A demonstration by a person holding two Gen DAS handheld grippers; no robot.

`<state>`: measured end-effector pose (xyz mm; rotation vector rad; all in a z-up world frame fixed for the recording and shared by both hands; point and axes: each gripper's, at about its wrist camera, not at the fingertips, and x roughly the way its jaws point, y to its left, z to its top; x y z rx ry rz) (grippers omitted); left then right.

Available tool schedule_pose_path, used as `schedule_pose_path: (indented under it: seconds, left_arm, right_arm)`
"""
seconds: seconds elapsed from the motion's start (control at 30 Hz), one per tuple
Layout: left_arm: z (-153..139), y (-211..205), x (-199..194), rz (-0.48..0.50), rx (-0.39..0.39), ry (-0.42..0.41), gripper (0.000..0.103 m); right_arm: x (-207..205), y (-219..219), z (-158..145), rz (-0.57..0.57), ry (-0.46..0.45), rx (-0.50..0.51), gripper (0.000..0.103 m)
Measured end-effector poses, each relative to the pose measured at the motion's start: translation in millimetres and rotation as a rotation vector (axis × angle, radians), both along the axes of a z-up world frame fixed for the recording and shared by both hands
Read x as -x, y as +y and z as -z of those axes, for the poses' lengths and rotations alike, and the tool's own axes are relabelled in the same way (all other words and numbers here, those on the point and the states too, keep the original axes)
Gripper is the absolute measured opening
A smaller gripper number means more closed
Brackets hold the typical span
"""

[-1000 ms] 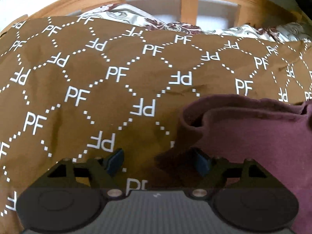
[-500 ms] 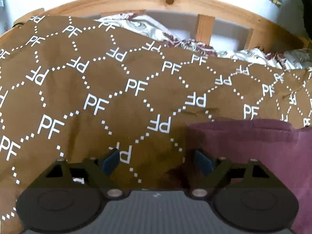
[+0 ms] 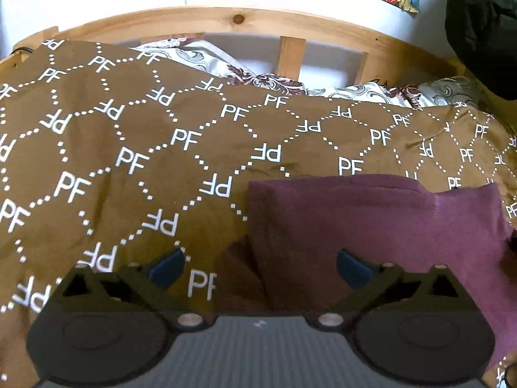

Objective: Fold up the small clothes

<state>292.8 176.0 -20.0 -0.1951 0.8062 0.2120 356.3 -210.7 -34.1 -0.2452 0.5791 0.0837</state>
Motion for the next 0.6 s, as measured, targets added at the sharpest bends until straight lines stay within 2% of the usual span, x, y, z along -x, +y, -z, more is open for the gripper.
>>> schedule_pose_path:
  seconds: [0.1, 0.23, 0.4, 0.6]
  left_arm:
    - [-1, -1, 16, -0.041, -0.005, 0.013, 0.103]
    - [7, -11, 46, -0.073, -0.008, 0.041, 0.103]
    - [11, -27, 83, -0.082, -0.028, 0.105, 0.103]
    - [10, -45, 112, -0.083, 0.06, 0.118, 0.103]
  right_arm:
    - [13, -4, -6, 0.002, -0.036, -0.016, 0.102]
    - [39, -5, -12, -0.062, -0.071, -0.063, 0.102]
    - [68, 5, -18, -0.134, -0.112, -0.067, 0.102]
    - [93, 18, -30, -0.199, -0.103, -0.089, 0.102]
